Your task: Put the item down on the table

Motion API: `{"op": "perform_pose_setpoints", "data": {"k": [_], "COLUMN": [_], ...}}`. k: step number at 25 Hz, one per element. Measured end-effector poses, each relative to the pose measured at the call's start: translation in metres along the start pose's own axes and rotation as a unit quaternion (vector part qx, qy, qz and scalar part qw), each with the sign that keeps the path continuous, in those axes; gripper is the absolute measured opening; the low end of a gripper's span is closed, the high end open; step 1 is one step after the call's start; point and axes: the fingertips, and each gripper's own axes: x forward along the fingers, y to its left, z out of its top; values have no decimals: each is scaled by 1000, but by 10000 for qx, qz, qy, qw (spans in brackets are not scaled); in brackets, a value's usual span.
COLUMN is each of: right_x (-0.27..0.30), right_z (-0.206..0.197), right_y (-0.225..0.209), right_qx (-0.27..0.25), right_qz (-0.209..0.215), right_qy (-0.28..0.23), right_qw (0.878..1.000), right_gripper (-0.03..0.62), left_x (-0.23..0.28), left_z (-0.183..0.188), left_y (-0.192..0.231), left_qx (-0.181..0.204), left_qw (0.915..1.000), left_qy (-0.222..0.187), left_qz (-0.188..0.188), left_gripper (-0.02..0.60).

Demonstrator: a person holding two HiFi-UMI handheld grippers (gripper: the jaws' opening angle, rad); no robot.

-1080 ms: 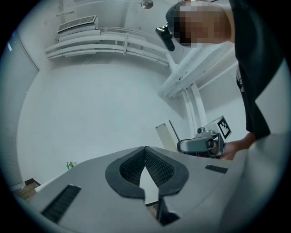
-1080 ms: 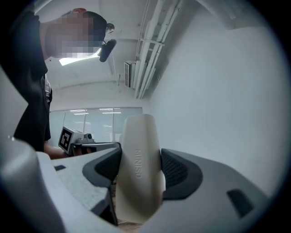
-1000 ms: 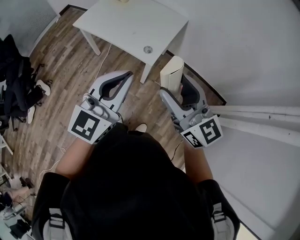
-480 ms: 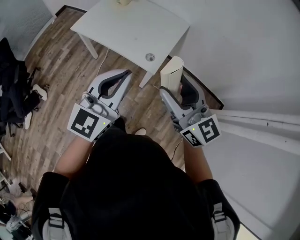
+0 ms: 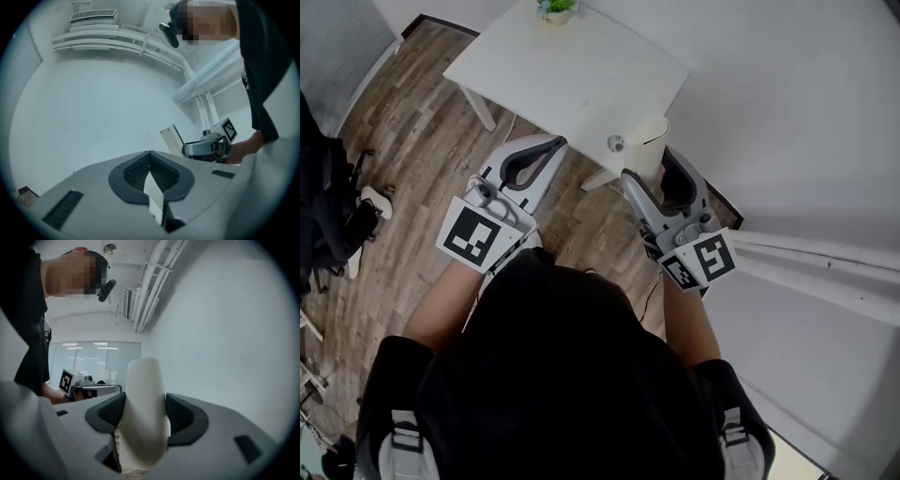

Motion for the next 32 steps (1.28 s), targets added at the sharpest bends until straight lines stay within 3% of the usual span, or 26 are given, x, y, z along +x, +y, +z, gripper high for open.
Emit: {"op": "perform_pose_setpoints", "data": {"k": [10,16,32], "right_x": [59,88,146], "right_z": [-5,-14,-42], "right_y": [1,-18,-140], "right_qx": [50,61,98], "right_qz": [-236,-308,-405], "right_qy": [96,227,379], "right_qw": [9997,9992,9984], "right_gripper": [276,276,276], "left_x": [2,15,125], "left_z": [-10,-20,-50], "left_y": [61,93,152], "left_qx": [-75,-127,-112], "left_qw": [9998,9999,9998], "left_qy": [-20,5,85], "left_qz": [-182,-62,-112], "left_gripper": [-6,-6,-6]}}
